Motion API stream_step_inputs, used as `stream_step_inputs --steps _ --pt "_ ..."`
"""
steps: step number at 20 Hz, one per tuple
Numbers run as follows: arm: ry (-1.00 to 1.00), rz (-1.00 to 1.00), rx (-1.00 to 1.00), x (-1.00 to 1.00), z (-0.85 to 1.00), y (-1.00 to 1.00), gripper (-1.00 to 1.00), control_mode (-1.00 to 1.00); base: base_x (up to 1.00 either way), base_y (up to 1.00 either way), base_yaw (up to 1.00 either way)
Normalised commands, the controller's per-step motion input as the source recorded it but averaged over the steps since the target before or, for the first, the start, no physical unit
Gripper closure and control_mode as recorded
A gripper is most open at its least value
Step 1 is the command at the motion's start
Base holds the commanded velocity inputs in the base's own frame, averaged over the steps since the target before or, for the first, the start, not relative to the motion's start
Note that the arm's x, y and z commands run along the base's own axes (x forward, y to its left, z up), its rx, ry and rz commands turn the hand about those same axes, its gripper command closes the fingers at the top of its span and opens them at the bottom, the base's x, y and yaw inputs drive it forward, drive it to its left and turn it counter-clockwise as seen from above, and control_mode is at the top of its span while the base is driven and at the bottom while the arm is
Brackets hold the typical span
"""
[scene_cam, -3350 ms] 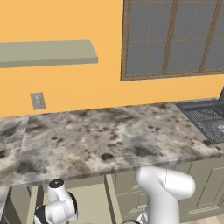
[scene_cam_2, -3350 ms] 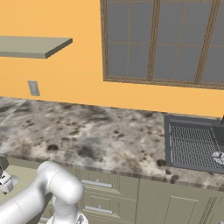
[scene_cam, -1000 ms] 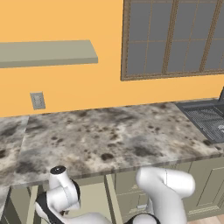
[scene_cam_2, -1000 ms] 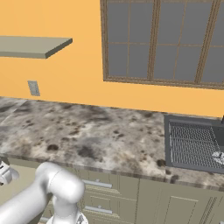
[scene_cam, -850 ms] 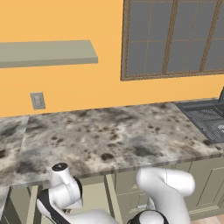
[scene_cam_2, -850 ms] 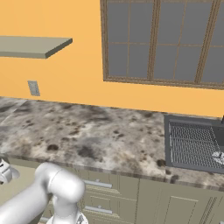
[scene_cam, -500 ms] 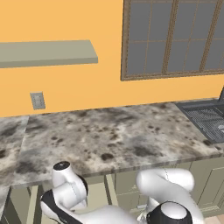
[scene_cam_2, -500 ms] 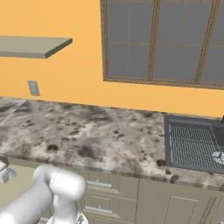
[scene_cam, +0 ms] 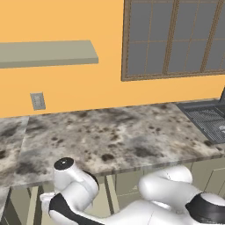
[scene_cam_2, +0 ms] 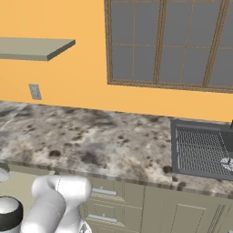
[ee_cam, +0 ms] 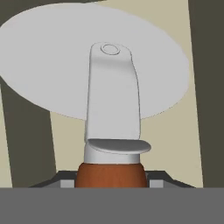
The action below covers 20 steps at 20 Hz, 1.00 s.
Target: Take the pizza cutter from the drawer on the left and place it on the dining counter for cutting.
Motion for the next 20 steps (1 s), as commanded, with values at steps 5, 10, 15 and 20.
stream_step_inputs --steps 5,10,15,20 --pt "-0.02 0.0 0.0 0.0 1.0 -0.25 1.0 -1.0 0.0 0.0 0.0" --pt "0.0 -0.03 0.0 0.05 1.0 -0.39 1.0 -1.0 0.0 0.0 0.0" --pt "0.0 -0.06 0.0 0.12 1.0 -0.43 1.0 -1.0 0.0 0.0 0.0" --pt "0.0 -0.04 0.0 0.23 1.0 -0.49 1.0 -1.0 0.0 0.0 0.0"
